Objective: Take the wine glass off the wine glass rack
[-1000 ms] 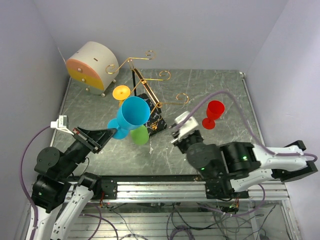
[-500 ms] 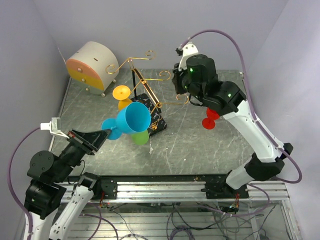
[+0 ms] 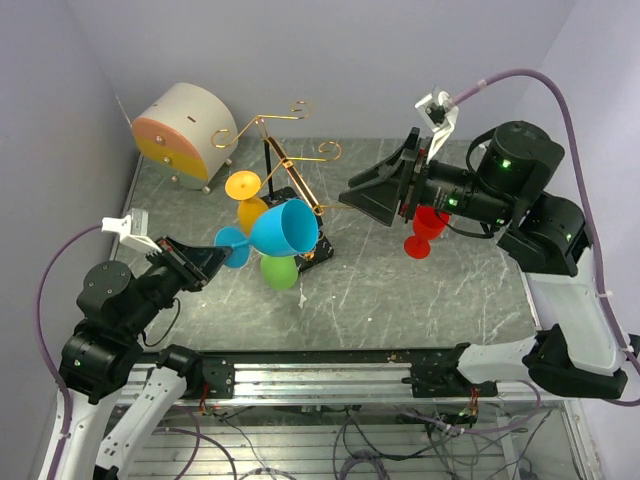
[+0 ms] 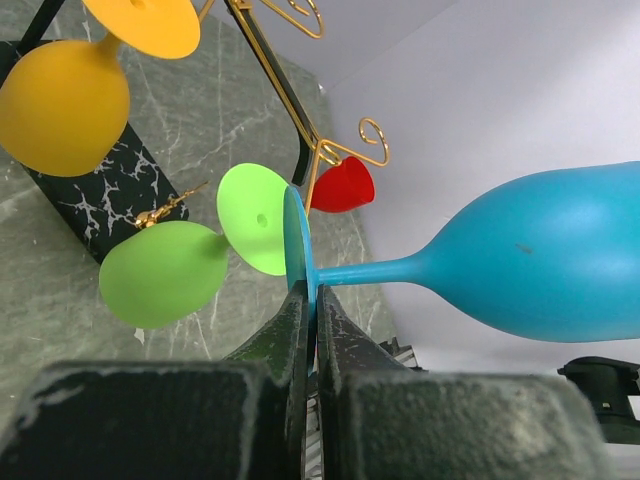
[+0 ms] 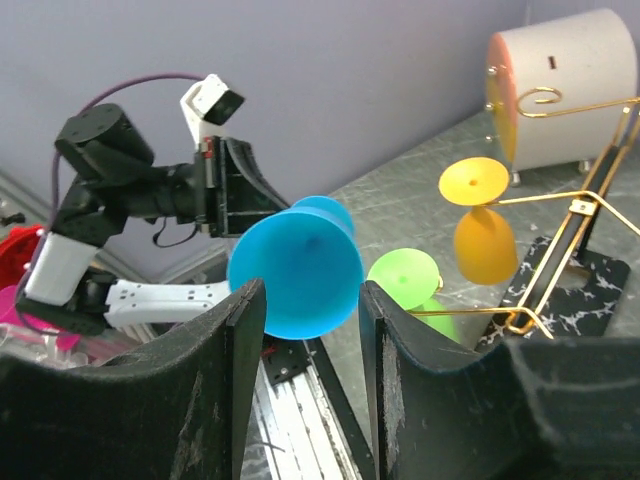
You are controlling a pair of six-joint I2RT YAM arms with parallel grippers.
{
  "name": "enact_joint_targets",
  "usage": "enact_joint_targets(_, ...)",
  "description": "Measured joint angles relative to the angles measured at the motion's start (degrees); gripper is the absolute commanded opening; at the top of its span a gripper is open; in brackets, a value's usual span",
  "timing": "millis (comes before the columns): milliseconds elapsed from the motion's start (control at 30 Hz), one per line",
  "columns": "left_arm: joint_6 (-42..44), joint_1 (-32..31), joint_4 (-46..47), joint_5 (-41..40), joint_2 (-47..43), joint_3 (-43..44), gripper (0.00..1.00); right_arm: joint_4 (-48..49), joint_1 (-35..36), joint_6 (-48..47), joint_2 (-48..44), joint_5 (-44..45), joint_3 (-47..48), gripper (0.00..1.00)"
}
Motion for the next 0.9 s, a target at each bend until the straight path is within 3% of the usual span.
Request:
enact_joint_targets(367,0.72,0.00,0.07,0.48,0.79,0.09,0.07,-0.50,0.00,0.63,6.84,-3.19,-3.26,0.42)
enact_joint_targets(700,0.92,0.00,0.48,0.83,0.83,0.22,0.07,0.04,0.00,1.22,7.52,-5.81,-4.31,0.39)
enact_joint_targets(800,0.90,0.00,0.70,1.03,0.85,0.20,0.07,0.07,0.00,1.38,7.63,-6.19,-4.33,0.31)
enact_joint_targets(900,0.90,0.00,1.05,1.31,0.87,0.22,0.07,0.13,0.00,1.64,7.69,-6.29,-4.79,0.12)
